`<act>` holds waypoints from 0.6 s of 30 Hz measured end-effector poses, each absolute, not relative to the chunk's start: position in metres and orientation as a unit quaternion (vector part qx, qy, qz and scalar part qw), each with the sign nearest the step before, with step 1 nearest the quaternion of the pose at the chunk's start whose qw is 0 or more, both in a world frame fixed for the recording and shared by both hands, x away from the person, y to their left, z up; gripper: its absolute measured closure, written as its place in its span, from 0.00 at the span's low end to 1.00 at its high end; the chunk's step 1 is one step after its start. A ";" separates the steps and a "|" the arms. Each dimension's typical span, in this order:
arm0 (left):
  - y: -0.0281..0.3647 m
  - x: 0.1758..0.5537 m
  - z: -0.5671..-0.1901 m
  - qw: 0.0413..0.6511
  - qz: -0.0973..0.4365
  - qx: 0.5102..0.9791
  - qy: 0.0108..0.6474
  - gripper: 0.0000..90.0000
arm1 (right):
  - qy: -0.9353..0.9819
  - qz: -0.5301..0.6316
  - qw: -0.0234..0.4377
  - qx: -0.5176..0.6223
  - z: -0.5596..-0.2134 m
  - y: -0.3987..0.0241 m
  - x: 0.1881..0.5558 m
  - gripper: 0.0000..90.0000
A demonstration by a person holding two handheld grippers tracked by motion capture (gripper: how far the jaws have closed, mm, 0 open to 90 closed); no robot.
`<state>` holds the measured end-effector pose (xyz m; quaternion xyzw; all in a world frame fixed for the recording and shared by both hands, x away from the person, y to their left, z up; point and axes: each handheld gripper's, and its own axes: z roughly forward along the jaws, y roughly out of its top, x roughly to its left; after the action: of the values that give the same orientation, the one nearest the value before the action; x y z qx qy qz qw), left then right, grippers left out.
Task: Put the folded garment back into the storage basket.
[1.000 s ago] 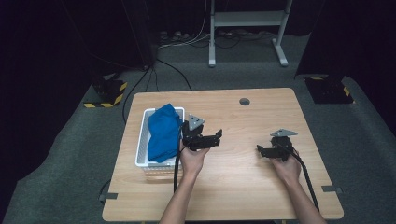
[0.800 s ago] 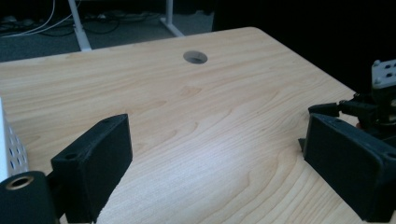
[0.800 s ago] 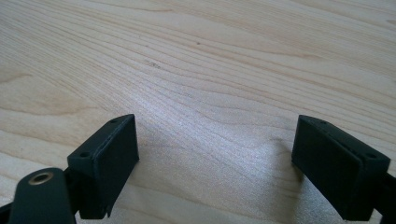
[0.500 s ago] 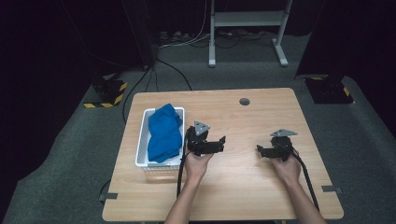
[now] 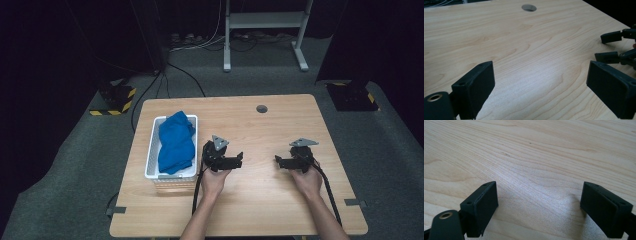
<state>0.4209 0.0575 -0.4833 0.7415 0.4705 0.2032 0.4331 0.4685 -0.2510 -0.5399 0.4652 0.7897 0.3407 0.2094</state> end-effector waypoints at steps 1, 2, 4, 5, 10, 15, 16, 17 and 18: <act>0.058 0.421 -0.483 0.433 0.203 0.741 0.471 0.09 | 0.790 0.341 0.209 0.465 -0.540 -0.251 0.468 0.16; 0.057 0.421 -0.485 0.433 0.203 0.741 0.472 0.09 | 0.790 0.341 0.209 0.465 -0.540 -0.251 0.468 0.16; 0.056 0.422 -0.490 0.425 0.205 0.744 0.473 0.09 | 0.790 0.341 0.209 0.465 -0.540 -0.251 0.468 0.16; 0.055 0.422 -0.491 0.423 0.205 0.745 0.474 0.09 | 0.790 0.341 0.209 0.465 -0.540 -0.251 0.468 0.16; 0.054 0.424 -0.500 0.408 0.205 0.750 0.479 0.09 | 0.790 0.341 0.209 0.465 -0.540 -0.251 0.468 0.16; 0.054 0.427 -0.509 0.400 0.201 0.750 0.486 0.09 | 0.790 0.341 0.209 0.465 -0.540 -0.251 0.468 0.16; 0.054 0.427 -0.511 0.397 0.202 0.751 0.487 0.09 | 0.790 0.341 0.209 0.465 -0.540 -0.251 0.468 0.16; 0.053 0.428 -0.512 0.394 0.202 0.752 0.488 0.09 | 0.790 0.341 0.209 0.465 -0.540 -0.251 0.468 0.16; 0.053 0.428 -0.514 0.390 0.201 0.754 0.489 0.09 | 0.790 0.341 0.210 0.464 -0.540 -0.251 0.469 0.16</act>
<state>0.4285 0.0529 -0.5137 0.7539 0.4893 0.2008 0.3898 0.4686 -0.2510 -0.5399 0.4643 0.7901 0.3410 0.2096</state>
